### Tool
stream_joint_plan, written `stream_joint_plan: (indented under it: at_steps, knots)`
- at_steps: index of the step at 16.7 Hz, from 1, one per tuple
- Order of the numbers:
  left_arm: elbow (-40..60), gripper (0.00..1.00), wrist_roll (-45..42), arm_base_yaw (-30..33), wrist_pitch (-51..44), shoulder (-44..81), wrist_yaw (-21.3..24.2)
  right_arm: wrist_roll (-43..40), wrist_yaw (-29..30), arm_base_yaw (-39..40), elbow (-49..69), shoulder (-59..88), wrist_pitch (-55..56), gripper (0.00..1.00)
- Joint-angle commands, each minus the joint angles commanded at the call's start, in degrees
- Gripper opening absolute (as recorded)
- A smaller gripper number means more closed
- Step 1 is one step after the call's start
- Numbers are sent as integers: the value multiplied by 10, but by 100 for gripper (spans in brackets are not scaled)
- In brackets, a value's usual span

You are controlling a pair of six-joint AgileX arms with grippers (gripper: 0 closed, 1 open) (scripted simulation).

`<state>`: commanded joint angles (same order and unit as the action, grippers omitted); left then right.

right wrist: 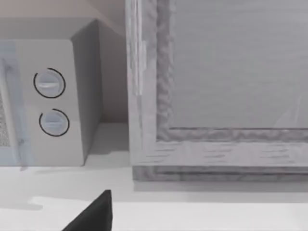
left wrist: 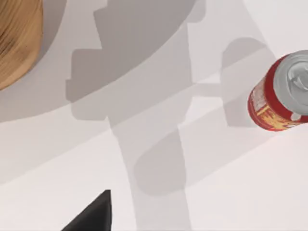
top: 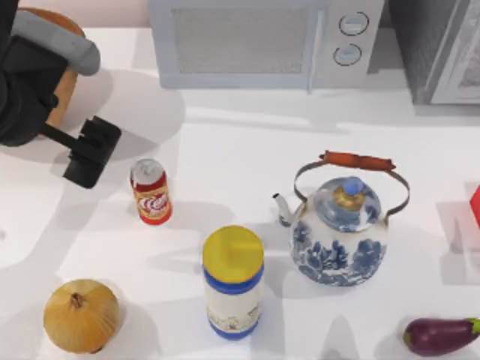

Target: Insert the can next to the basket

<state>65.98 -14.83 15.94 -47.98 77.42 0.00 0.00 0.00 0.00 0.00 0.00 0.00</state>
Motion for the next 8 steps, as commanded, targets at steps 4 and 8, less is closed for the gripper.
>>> stream_joint_plan:
  at_steps: [4,8]
  knots:
    - [162,100,-36,39,-118,193,0,0,0,0,0,0,0,100]
    - [282,100,-63,68,-204,334,1,0,0,0,0,0,0,100]
